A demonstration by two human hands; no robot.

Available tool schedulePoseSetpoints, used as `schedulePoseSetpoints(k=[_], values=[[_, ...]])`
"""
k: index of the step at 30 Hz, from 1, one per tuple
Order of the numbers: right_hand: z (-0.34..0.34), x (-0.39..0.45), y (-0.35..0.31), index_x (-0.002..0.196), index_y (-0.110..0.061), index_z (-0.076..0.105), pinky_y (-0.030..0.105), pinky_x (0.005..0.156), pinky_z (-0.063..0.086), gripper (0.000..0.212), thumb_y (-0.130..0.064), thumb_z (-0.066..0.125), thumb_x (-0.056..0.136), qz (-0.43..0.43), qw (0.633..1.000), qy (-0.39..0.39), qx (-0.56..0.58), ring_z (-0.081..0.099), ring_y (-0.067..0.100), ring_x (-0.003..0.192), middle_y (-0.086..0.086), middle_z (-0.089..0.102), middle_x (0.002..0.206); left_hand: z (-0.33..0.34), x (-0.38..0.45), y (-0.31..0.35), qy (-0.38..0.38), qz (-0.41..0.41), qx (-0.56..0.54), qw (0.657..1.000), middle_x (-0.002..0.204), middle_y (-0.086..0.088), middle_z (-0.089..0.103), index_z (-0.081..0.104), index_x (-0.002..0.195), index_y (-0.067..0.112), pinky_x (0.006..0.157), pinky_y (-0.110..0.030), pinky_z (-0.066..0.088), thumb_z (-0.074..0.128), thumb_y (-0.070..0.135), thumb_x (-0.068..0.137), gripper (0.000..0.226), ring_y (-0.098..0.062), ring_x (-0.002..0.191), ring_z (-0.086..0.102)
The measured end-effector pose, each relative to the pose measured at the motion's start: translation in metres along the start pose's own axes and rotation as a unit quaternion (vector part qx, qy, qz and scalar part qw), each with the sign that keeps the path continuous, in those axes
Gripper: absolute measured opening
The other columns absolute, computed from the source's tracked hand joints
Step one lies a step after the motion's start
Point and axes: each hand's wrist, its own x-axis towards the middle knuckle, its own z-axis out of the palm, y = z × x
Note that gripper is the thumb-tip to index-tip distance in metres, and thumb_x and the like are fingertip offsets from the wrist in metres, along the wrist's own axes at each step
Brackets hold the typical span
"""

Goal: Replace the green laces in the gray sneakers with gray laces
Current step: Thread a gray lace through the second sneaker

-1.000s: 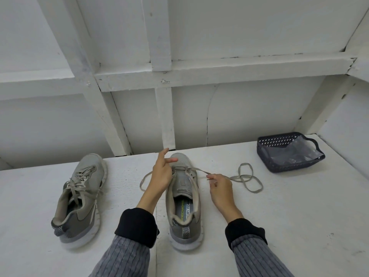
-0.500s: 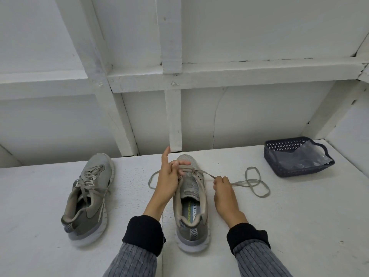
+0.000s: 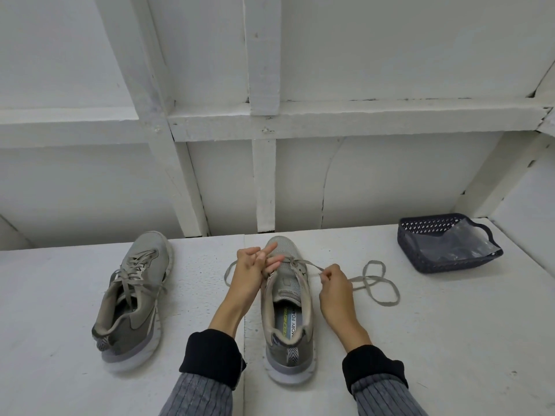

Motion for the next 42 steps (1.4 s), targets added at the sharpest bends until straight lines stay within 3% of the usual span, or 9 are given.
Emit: schedulePoseSetpoints(k=[9,15,20,26,32,35,37,38,42], values=[[-0.028,0.009,-0.077,0.087,-0.018,0.057,0.026,0.069,0.056,0.013,-0.007,0.055,0.095,0.003,0.965,0.002,0.264,0.066,0.014,0.068,0.003,0.065,0.08,0.003,-0.003,0.004,0.031,0.033,0.013,0.999,0.119,-0.008,0.068,0.06,0.124,0.006,0.074,-0.019,0.057,0.041,0.023,0.104,0.032,-0.017,0.092,0.073],[-0.04,-0.002,-0.095,0.089,-0.019,0.071,0.021,0.069,0.05,0.004,-0.016,0.068,0.088,0.011,0.944,-0.092,0.317,0.057,0.005,0.071,0.002,0.068,0.086,0.009,-0.008,0.02,-0.04,0.09,0.12,0.988,0.115,0.01,0.072,0.057,0.13,0.029,0.1,-0.016,0.043,0.035,0.032,0.105,0.034,0.001,0.118,0.059],[-0.053,-0.004,-0.098,0.096,-0.001,0.066,0.009,0.047,0.041,0.008,-0.004,0.063,0.09,0.058,0.888,-0.102,0.445,0.053,-0.005,0.049,0.001,0.057,0.075,0.016,-0.008,0.028,-0.135,0.044,0.131,0.981,0.063,0.005,0.048,0.054,0.136,0.008,0.066,-0.013,0.045,0.031,0.026,0.107,0.041,-0.006,0.058,0.055],[-0.044,0.001,-0.081,0.098,-0.013,0.071,0.013,0.056,0.041,0.011,-0.01,0.065,0.089,0.065,0.92,-0.063,0.382,0.053,-0.002,0.063,-0.006,0.061,0.079,0.02,-0.01,0.044,-0.128,0.004,0.203,0.971,0.073,0.006,0.029,0.032,0.144,0.032,0.055,-0.01,0.034,0.015,0.07,0.082,0.074,-0.003,0.059,0.031],[-0.046,0.01,-0.08,0.096,-0.024,0.074,0.021,0.079,0.053,0.011,-0.023,0.066,0.09,-0.032,0.96,-0.085,0.266,0.066,0.009,0.087,-0.009,0.073,0.092,0.025,-0.016,0.06,-0.176,0.007,0.275,0.945,0.08,-0.004,0.03,0.022,0.129,0.038,0.057,-0.005,0.037,0.005,0.065,0.079,0.059,-0.009,0.069,0.031],[-0.043,0.011,-0.081,0.102,-0.019,0.075,0.025,0.084,0.054,0.021,-0.032,0.063,0.091,-0.031,0.96,-0.104,0.258,0.066,0.007,0.089,-0.008,0.073,0.093,0.023,-0.014,0.06,-0.182,-0.004,0.303,0.935,0.085,-0.006,0.044,0.016,0.15,0.031,0.063,-0.005,0.039,0.004,0.072,0.073,0.088,-0.011,0.07,0.041],[-0.041,0.011,-0.081,0.1,-0.02,0.075,0.022,0.08,0.053,0.024,-0.037,0.059,0.093,-0.024,0.96,-0.118,0.252,0.064,0.004,0.084,-0.007,0.073,0.089,0.021,-0.013,0.058,-0.18,-0.016,0.319,0.93,0.121,-0.011,0.059,0.01,0.155,0.029,0.079,-0.009,0.039,0.006,0.08,0.066,0.103,-0.035,0.111,0.047],[-0.04,0.012,-0.079,0.099,-0.021,0.075,0.022,0.079,0.052,0.022,-0.035,0.059,0.093,-0.025,0.96,-0.126,0.248,0.064,0.005,0.082,-0.007,0.073,0.089,0.019,-0.01,0.056,-0.182,-0.017,0.321,0.929,0.14,-0.01,0.053,0.008,0.156,0.03,0.09,-0.015,0.036,0.01,0.084,0.067,0.104,0.004,0.105,0.038],[-0.038,0.019,-0.073,0.098,-0.024,0.074,0.021,0.076,0.052,0.019,-0.016,0.057,0.096,-0.021,0.961,-0.127,0.247,0.065,0.007,0.084,-0.006,0.072,0.09,0.011,0.001,0.043,-0.193,-0.038,0.315,0.928,0.134,-0.004,0.053,0.008,0.155,0.035,0.1,-0.025,0.035,0.066,0.055,0.086,0.093,-0.011,0.117,0.055]])
